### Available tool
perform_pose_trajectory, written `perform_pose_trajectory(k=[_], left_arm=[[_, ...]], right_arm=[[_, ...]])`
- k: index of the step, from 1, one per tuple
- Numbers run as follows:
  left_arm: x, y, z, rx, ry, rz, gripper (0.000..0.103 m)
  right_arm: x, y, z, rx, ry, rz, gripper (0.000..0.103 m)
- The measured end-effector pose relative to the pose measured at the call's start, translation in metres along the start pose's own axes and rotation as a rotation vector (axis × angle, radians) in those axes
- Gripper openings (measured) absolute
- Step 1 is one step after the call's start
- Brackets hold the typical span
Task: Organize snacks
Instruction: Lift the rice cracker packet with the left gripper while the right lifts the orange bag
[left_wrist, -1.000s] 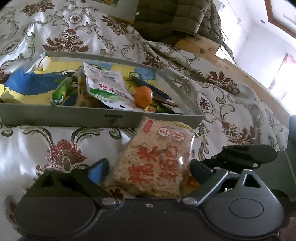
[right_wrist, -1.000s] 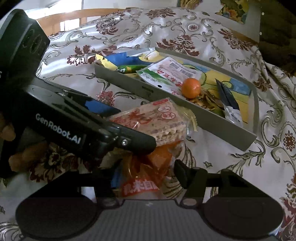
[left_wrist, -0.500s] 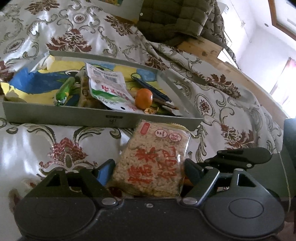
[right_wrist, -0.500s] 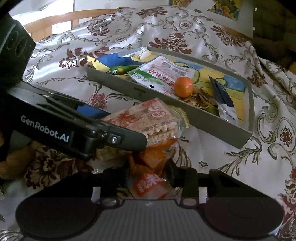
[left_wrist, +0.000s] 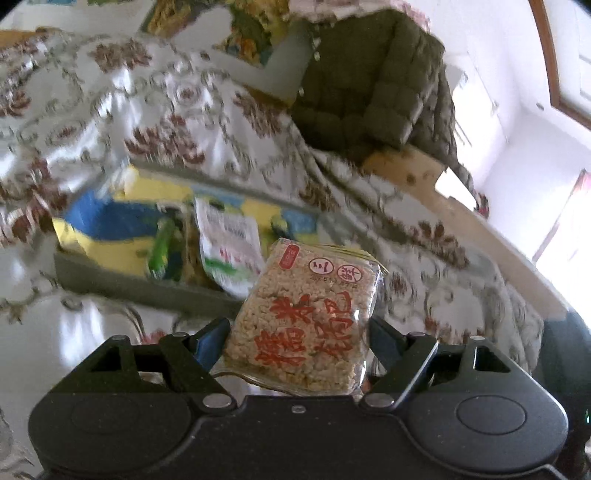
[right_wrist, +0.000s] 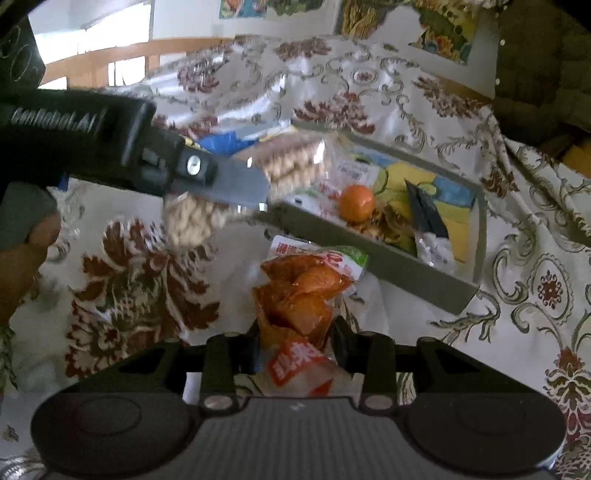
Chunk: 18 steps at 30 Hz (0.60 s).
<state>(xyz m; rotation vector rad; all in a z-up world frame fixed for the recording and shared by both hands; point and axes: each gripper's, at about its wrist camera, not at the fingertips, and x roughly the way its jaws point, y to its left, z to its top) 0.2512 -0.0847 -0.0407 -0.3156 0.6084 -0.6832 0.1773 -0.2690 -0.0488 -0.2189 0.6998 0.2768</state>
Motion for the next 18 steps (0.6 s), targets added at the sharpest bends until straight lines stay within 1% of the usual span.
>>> perform_pose_trajectory(k=[3,6,7,8,9,12,15,16,18], left_arm=[[-0.008,0.003,0.013,-0.019,-0.058,0.035,0.082],[-0.013,0.012,0.026,-0.035,-0.101,0.1,0.082],[-0.013,0.015,0.029,-0.042,-0.109,0.119,0.082],[-0.013,0.02,0.032,-0.054,-0.113,0.136,0.082],[-0.013,0.025,0.034,-0.067,-0.116,0.149,0.082],[-0.012,0.039,0.038,-0.108,-0.118,0.18,0.082],[-0.01,0.049,0.039,-0.138,-0.114,0.198,0.082],[-0.009,0.051,0.039,-0.147,-0.111,0.2,0.082],[-0.006,0.054,0.038,-0.155,-0.104,0.206,0.082]], right_arm=[[-0.009,0.0,0.004,0.005,-0.077,0.012,0.038],[-0.012,0.0,0.01,0.021,-0.115,0.019,0.037],[-0.011,-0.001,0.012,0.022,-0.115,0.028,0.012],[-0.01,-0.001,0.013,0.023,-0.116,0.015,0.002],[-0.01,-0.001,0.014,0.019,-0.12,-0.002,0.003],[-0.007,-0.005,0.015,0.04,-0.114,0.004,0.003],[0.001,-0.005,0.013,0.039,-0.084,0.011,0.003],[0.004,-0.004,0.013,0.039,-0.076,0.011,0.005],[0.01,0.001,0.012,0.035,-0.064,0.022,0.028]])
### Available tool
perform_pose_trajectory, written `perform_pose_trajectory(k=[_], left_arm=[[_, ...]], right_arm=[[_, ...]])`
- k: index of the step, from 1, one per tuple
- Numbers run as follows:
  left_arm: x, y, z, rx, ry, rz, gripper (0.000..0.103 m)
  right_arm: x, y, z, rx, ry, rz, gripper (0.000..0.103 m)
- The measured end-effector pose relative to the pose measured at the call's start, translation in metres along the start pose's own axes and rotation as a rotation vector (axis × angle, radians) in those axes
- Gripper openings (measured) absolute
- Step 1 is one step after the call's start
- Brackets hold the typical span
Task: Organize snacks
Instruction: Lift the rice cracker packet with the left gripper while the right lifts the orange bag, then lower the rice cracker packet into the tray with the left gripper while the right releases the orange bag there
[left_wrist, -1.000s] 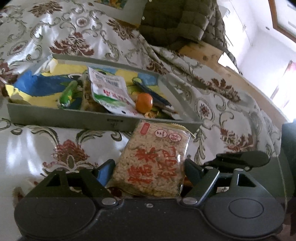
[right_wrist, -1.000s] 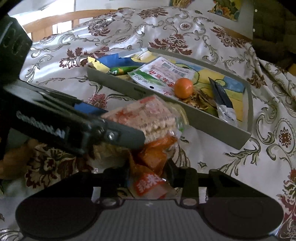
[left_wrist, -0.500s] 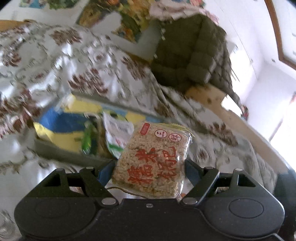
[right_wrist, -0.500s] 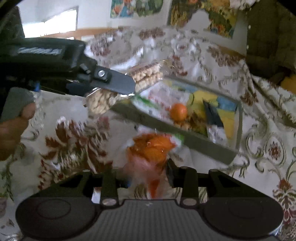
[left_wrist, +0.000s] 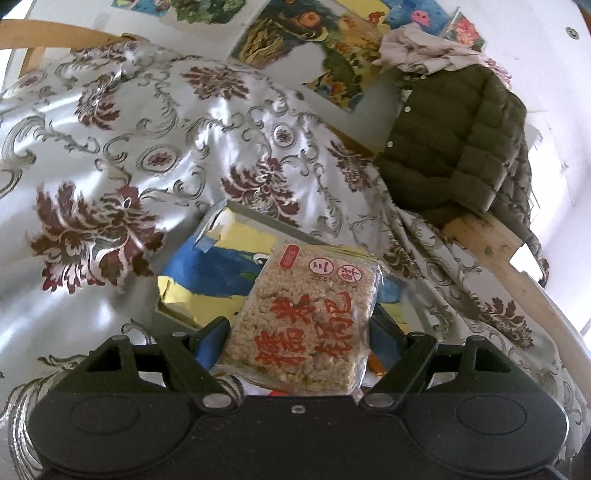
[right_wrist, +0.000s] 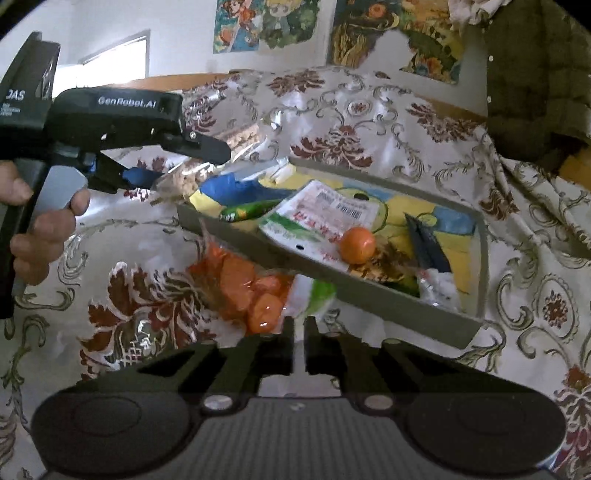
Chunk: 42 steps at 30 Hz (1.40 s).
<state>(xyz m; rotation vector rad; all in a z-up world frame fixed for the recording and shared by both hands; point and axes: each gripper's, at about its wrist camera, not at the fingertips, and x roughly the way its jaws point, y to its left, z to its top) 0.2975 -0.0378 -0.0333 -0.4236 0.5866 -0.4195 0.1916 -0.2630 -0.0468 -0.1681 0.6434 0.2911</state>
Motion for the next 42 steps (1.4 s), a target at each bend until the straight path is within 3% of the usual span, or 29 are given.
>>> perform_pose_trajectory(k=[1,2,5,12,15,19,22,23,26,33,36,42], left_arm=[[0.002,0.001,0.0,-0.002,0.005,0.005,0.082],[0.003,0.002,-0.001,-0.005,0.009,0.01,0.082],[0.005,0.005,-0.002,-0.013,0.012,0.016,0.082],[0.013,0.007,0.001,0.025,0.001,0.043,0.082],[0.019,0.01,0.003,0.032,0.005,0.064,0.082],[0.026,0.014,0.007,0.032,0.008,0.084,0.082],[0.029,0.017,0.01,0.022,0.005,0.091,0.081],[0.029,0.018,0.011,0.021,0.002,0.093,0.077],[0.03,0.019,0.016,0.028,0.01,0.078,0.053],[0.037,0.015,0.014,0.074,0.008,0.115,0.054],[0.037,0.024,0.018,0.018,0.003,0.104,0.059],[0.035,0.04,0.023,-0.083,-0.002,0.096,0.065]], right_arm=[[0.004,0.003,0.0,-0.002,0.002,0.017,0.052],[0.007,0.006,0.001,-0.01,-0.002,0.032,0.066],[0.021,0.023,0.005,-0.079,-0.004,0.027,0.071],[0.066,0.061,0.01,-0.279,0.014,-0.045,0.071],[0.079,0.066,0.011,-0.294,0.016,-0.056,0.072],[0.083,0.058,0.015,-0.245,0.021,-0.036,0.049],[0.078,0.058,0.014,-0.262,0.012,-0.039,0.046],[0.076,0.06,0.013,-0.276,0.007,-0.042,0.046],[0.062,0.07,0.014,-0.32,-0.024,-0.04,0.046],[0.027,0.076,0.028,-0.339,-0.101,-0.067,0.046],[0.019,0.074,0.036,-0.357,-0.143,-0.108,0.046],[0.047,0.062,0.046,-0.37,-0.148,-0.176,0.046]])
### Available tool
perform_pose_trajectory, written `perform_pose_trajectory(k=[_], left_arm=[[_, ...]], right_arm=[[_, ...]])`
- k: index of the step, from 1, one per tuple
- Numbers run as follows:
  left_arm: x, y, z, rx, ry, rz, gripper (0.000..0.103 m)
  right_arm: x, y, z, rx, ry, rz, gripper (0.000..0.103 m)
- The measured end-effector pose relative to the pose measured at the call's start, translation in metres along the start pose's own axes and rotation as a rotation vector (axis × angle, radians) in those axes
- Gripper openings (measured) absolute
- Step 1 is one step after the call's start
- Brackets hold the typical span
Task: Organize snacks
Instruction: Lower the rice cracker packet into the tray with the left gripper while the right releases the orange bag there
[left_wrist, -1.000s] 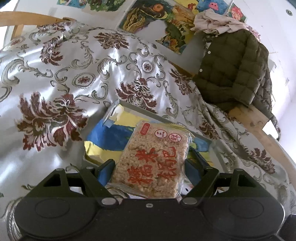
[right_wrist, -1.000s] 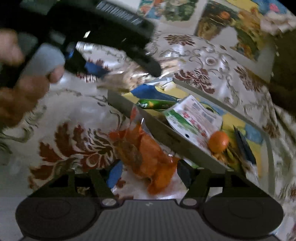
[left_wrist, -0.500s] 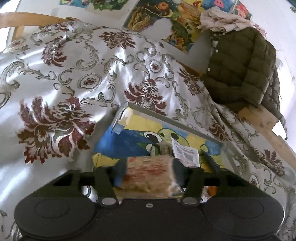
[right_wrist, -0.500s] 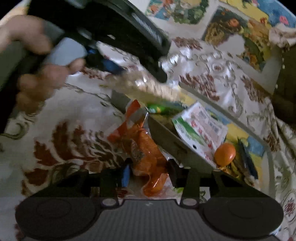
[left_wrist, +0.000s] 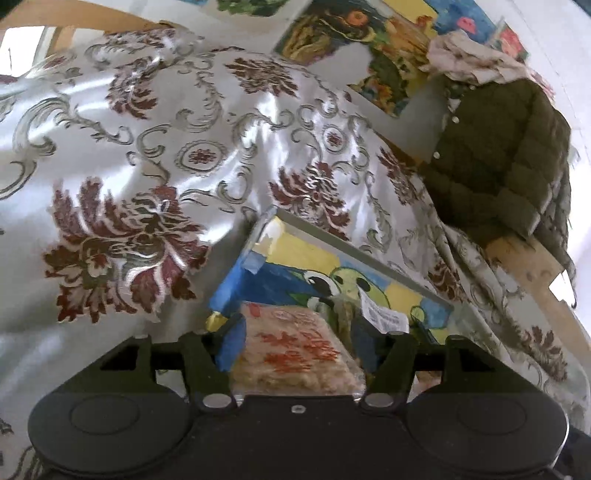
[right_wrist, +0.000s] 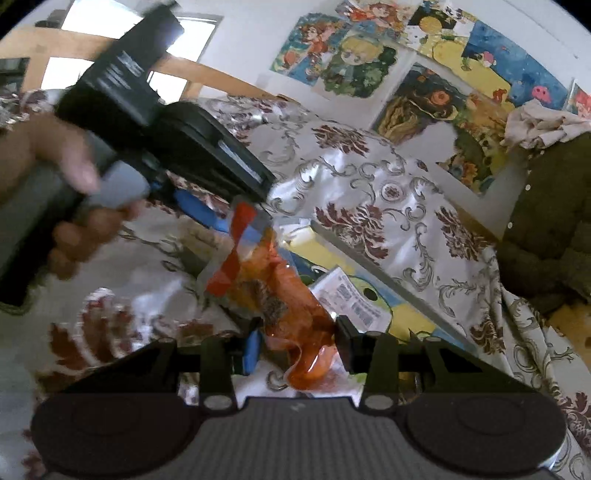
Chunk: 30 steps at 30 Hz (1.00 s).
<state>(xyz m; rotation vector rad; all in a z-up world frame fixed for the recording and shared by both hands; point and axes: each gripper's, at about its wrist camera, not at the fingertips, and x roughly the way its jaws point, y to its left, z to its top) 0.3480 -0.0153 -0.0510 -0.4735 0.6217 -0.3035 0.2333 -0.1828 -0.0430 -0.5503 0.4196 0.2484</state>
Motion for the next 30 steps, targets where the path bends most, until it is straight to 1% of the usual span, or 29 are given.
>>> perform_pose_trajectory(k=[6,10,12,13,14,17,21,24,26,28,30], left_arm=[[0.007,0.013,0.0,-0.064,0.026,0.007,0.065],[0.008,0.01,-0.004,-0.03,0.023,0.018,0.066],[0.007,0.007,-0.005,-0.015,0.017,0.019,0.069],[0.006,0.006,-0.005,-0.011,0.015,0.019,0.07],[0.005,0.005,-0.005,-0.005,0.012,0.021,0.071],[0.002,-0.002,-0.005,0.026,0.005,0.036,0.075],[-0.004,-0.012,-0.004,0.064,-0.016,0.037,0.081],[-0.011,-0.018,-0.003,0.083,-0.03,0.034,0.082],[-0.015,-0.021,-0.003,0.094,-0.038,0.033,0.082],[-0.019,-0.025,-0.002,0.105,-0.047,0.034,0.083],[-0.025,-0.029,-0.002,0.12,-0.062,0.037,0.083]], right_arm=[[0.023,-0.01,0.0,0.024,0.005,-0.048,0.047],[0.038,-0.015,0.003,0.056,0.012,-0.074,0.049],[0.045,-0.017,0.003,0.07,0.025,-0.083,0.051],[0.048,-0.019,0.002,0.076,0.032,-0.087,0.054],[0.049,-0.02,0.001,0.08,0.034,-0.091,0.059],[0.048,-0.024,-0.001,0.111,0.038,-0.102,0.065],[0.04,-0.036,0.002,0.175,0.023,-0.101,0.065],[0.031,-0.049,0.005,0.234,0.006,-0.112,0.07],[0.024,-0.057,0.007,0.276,-0.004,-0.122,0.074],[0.016,-0.064,0.006,0.311,-0.012,-0.127,0.077],[0.007,-0.071,0.006,0.347,-0.021,-0.132,0.081]])
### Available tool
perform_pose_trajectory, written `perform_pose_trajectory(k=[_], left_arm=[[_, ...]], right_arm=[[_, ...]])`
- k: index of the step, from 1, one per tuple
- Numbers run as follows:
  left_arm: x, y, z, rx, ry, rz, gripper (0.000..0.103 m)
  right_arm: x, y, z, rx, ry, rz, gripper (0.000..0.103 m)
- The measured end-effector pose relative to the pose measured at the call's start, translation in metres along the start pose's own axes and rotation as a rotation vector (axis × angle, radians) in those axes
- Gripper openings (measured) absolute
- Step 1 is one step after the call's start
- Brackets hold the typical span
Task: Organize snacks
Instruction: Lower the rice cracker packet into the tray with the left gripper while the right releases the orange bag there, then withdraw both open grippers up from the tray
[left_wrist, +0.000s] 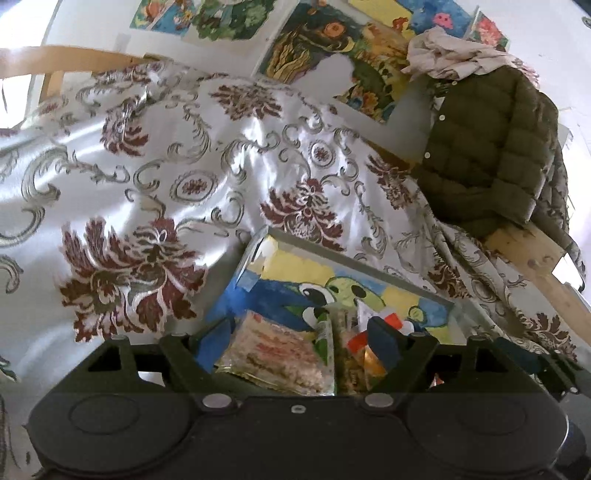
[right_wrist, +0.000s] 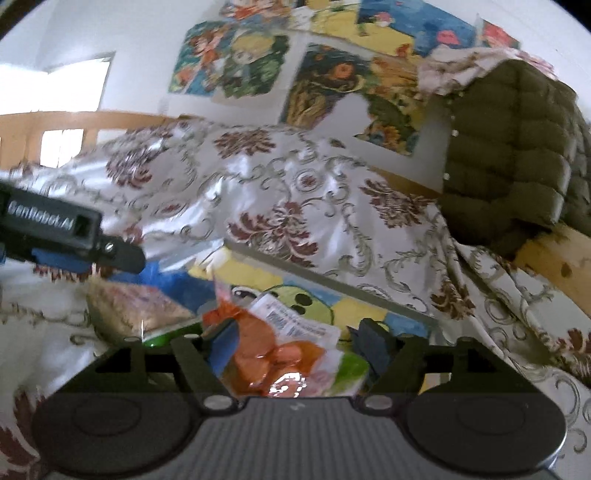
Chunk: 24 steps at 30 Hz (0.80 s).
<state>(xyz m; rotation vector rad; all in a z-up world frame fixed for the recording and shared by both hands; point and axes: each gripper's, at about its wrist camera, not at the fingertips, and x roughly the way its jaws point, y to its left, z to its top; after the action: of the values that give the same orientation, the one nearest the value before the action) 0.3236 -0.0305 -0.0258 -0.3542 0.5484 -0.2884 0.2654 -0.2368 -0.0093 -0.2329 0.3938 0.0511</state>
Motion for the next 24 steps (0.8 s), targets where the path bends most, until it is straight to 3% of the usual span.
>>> perform_pose_trajectory(k=[4,12,24], left_arm=[[-0.014,-0.01,0.001,0.042,-0.04,0.015,0.094],[-0.052,-0.03,0.003,0.13,-0.127,0.033,0.102],[-0.104,-0.055,-0.006,0.218,-0.178,0.06,0.102]], right_arm=[[-0.018,-0.013,0.007,0.072,-0.026,-0.013,0.089],[-0.057,-0.029,0.02,0.155,-0.102,-0.035,0.097],[-0.12,-0.044,0.007,0.265,-0.149,-0.055,0.103]])
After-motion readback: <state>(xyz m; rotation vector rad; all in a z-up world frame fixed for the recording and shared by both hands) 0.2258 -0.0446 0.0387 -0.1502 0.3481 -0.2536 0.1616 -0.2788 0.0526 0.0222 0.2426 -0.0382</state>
